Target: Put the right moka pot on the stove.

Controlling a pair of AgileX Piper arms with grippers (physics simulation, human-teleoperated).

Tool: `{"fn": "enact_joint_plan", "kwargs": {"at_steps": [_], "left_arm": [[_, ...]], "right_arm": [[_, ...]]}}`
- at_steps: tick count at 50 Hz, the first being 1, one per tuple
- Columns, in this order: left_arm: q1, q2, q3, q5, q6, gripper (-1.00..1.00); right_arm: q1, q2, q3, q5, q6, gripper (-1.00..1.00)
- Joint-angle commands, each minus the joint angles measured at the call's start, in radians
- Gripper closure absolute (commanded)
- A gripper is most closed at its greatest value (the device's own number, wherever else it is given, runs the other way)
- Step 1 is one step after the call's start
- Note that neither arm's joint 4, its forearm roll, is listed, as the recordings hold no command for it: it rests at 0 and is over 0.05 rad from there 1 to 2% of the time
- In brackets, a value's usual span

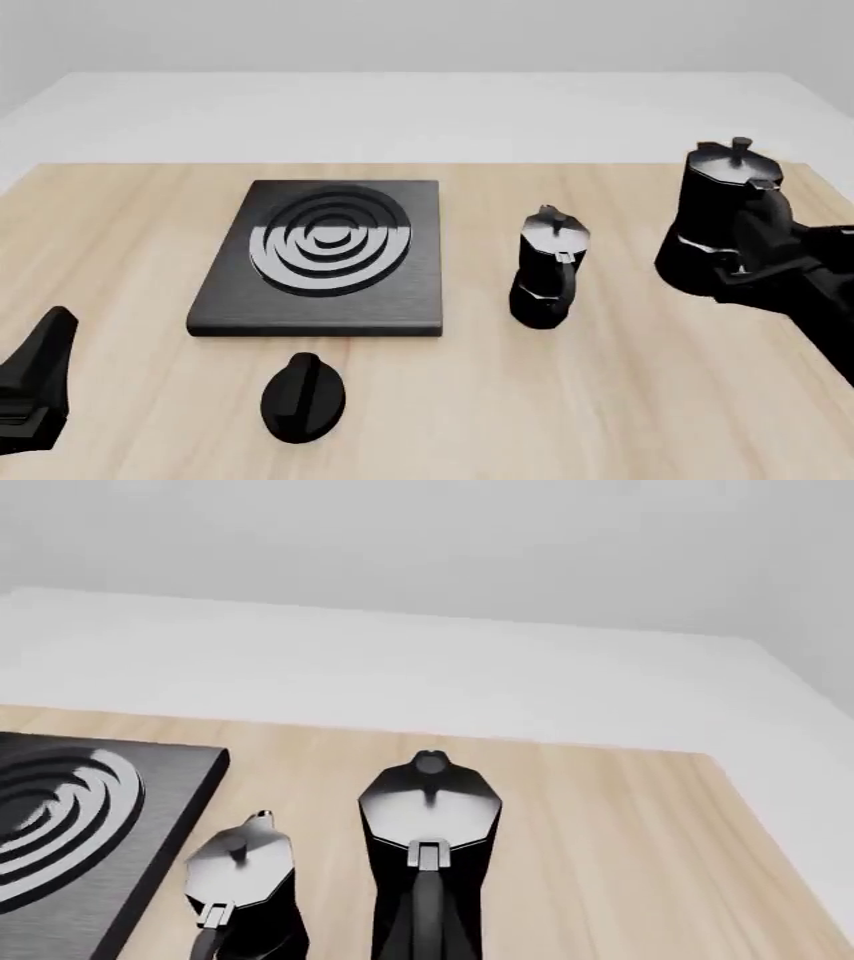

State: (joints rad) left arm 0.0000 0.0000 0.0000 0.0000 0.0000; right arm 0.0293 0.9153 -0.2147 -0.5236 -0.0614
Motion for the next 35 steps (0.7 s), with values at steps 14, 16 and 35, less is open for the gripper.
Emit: {"fn": "enact_joint_plan", "kwargs": {"at_steps": [14, 16, 35], "left_arm": [[0.0, 0.0, 0.0, 0.0, 0.0, -1.0], [0.0, 0.0, 0.0, 0.0, 0.0, -1.0], [0.0, 0.0, 0.0, 0.0, 0.0, -1.0]], "right_arm": [[0.217, -0.257, -0.267, 0.357, -0.009, 1.0], [0.227, -0.256, -0.273, 0.359, -0.008, 1.0], [0.389, -0.123, -0.38, 0.29, -0.012, 1.0]]}}
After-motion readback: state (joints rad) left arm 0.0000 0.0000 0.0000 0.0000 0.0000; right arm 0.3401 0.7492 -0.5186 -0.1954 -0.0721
